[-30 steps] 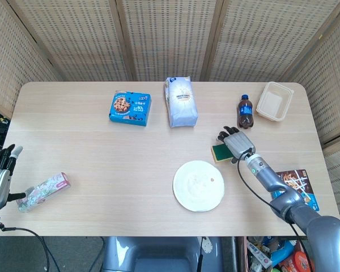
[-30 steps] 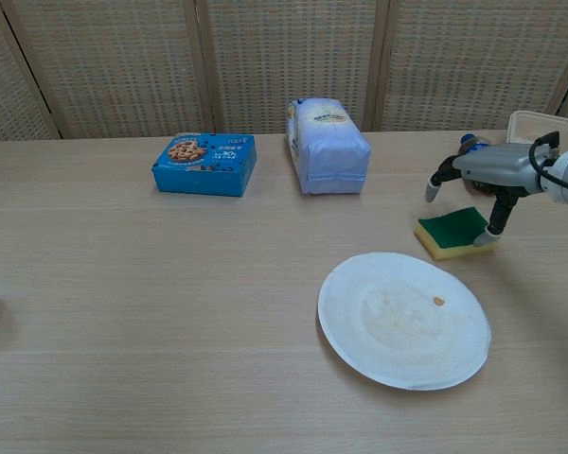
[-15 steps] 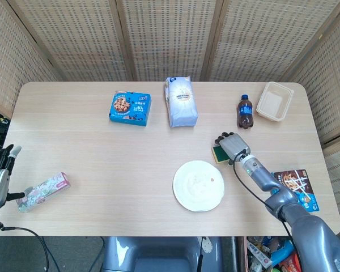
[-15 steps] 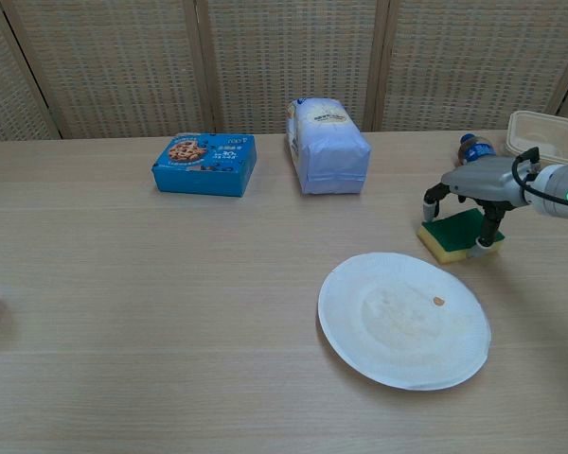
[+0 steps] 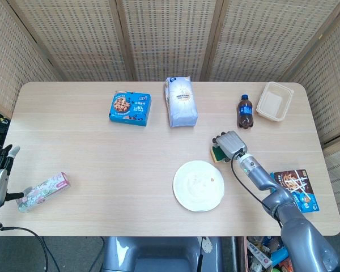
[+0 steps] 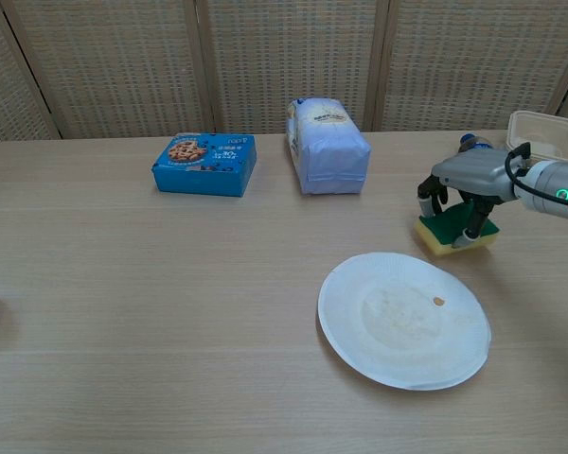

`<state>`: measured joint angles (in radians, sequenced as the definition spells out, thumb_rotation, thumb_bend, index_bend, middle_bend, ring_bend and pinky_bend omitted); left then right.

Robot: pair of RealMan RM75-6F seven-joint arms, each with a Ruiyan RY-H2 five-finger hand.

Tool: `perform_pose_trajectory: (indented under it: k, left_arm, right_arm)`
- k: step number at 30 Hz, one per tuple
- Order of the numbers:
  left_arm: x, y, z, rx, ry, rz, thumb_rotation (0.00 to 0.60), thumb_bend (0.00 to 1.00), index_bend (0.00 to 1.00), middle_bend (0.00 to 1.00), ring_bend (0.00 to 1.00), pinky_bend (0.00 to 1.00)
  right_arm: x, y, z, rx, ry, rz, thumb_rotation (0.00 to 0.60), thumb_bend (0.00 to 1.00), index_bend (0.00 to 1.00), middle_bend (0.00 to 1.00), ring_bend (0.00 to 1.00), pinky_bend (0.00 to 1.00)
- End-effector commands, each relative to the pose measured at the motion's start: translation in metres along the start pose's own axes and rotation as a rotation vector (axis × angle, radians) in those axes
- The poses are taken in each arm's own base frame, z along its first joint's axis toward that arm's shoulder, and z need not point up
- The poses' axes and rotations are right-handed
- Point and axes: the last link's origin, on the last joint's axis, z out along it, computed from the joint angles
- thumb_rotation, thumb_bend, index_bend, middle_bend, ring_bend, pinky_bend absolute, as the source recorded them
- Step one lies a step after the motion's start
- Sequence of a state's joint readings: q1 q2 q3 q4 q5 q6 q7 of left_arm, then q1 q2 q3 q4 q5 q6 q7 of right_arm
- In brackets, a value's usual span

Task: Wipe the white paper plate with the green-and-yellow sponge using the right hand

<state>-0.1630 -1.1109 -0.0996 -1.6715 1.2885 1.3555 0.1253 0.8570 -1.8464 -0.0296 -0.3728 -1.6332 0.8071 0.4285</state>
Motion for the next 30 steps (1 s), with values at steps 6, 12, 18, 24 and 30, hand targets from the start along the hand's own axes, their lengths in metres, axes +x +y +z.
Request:
perform_pose_trajectory:
  k: [6, 12, 18, 24, 30]
  left_arm:
    - [0.001, 0.001, -0.001, -0.009, -0.002, -0.007, 0.600, 0.00, 0.00, 0.00, 0.00, 0.00]
    - [0.001, 0.001, -0.001, -0.016, -0.010, -0.012, 0.600, 0.00, 0.00, 0.00, 0.00, 0.00]
    - [0.002, 0.002, -0.002, -0.028, -0.013, -0.019, 0.600, 0.00, 0.00, 0.00, 0.00, 0.00]
    - [0.002, 0.003, -0.004, -0.034, -0.016, -0.021, 0.600, 0.00, 0.00, 0.00, 0.00, 0.00]
    - [0.000, 0.003, -0.005, -0.037, -0.027, -0.016, 0.600, 0.00, 0.00, 0.00, 0.00, 0.00]
  right_arm:
    - [0.030, 0.008, -0.004, 0.039, 0.108, 0.041, 0.600, 0.17, 0.50, 0.47, 0.36, 0.48]
    - [0.067, -0.004, -0.014, 0.168, 0.210, 0.048, 0.600, 0.18, 0.51, 0.48, 0.37, 0.49]
    - [0.085, -0.049, -0.040, 0.327, 0.191, 0.112, 0.600, 0.20, 0.51, 0.48, 0.38, 0.50]
    - [0.090, -0.090, -0.056, 0.370, 0.153, 0.316, 0.600, 0.20, 0.53, 0.51, 0.42, 0.50]
    - [0.089, -0.104, -0.061, 0.340, 0.096, 0.546, 0.600, 0.23, 0.53, 0.52, 0.43, 0.50]
